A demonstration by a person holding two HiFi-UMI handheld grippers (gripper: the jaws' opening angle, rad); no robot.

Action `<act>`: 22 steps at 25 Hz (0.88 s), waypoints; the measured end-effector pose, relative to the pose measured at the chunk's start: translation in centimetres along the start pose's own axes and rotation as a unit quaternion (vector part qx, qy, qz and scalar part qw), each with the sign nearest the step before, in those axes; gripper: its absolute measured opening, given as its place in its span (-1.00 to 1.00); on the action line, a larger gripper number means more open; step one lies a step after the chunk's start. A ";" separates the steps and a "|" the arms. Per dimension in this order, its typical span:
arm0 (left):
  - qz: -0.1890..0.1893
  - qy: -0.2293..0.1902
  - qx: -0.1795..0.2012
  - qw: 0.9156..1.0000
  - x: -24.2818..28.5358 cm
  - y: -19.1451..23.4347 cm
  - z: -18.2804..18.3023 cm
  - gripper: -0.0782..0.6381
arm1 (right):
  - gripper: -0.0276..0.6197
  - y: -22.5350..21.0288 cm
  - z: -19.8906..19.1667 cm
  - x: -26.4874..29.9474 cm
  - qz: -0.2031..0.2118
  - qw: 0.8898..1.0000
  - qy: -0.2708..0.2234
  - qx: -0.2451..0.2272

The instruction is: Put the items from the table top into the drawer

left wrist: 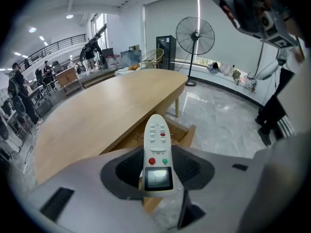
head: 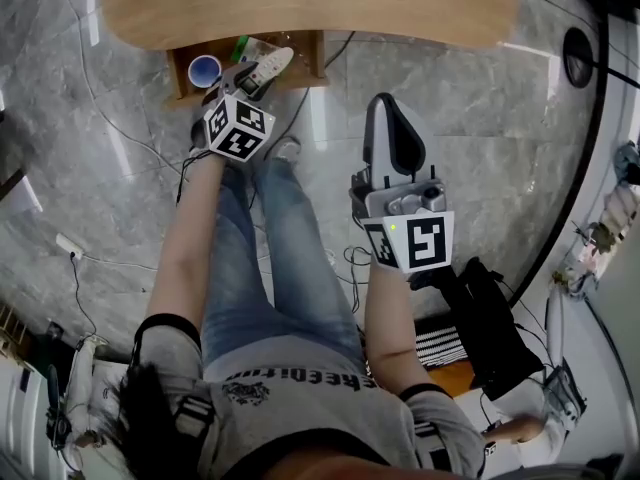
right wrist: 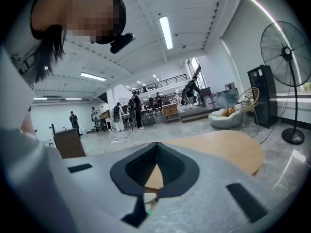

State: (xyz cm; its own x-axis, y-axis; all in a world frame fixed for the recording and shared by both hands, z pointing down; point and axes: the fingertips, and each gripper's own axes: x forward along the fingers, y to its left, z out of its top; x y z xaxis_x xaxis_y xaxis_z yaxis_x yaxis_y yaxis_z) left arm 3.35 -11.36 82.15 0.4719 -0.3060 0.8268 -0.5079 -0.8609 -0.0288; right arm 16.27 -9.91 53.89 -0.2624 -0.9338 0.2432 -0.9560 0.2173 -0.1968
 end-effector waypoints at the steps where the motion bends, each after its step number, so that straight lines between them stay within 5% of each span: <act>1: -0.004 0.006 0.005 1.000 0.6 -0.4 0.0 -0.29 | -0.91 -0.4 -0.2 -0.1 -0.002 1.000 0.001 0.002; 22: 0.003 0.096 0.012 0.995 6.1 -0.5 -3.1 -0.29 | -0.91 -3.6 -4.0 -2.6 -0.026 0.999 0.016 0.031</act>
State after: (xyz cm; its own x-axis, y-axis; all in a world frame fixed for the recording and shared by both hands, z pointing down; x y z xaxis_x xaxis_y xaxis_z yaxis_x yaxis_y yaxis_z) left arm 4.28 -11.54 88.96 0.3210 -0.2303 0.9187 -0.4914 -0.8697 -0.0463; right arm 19.89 -7.15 57.79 -0.2183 -0.9335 0.2845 -0.9585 0.1503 -0.2422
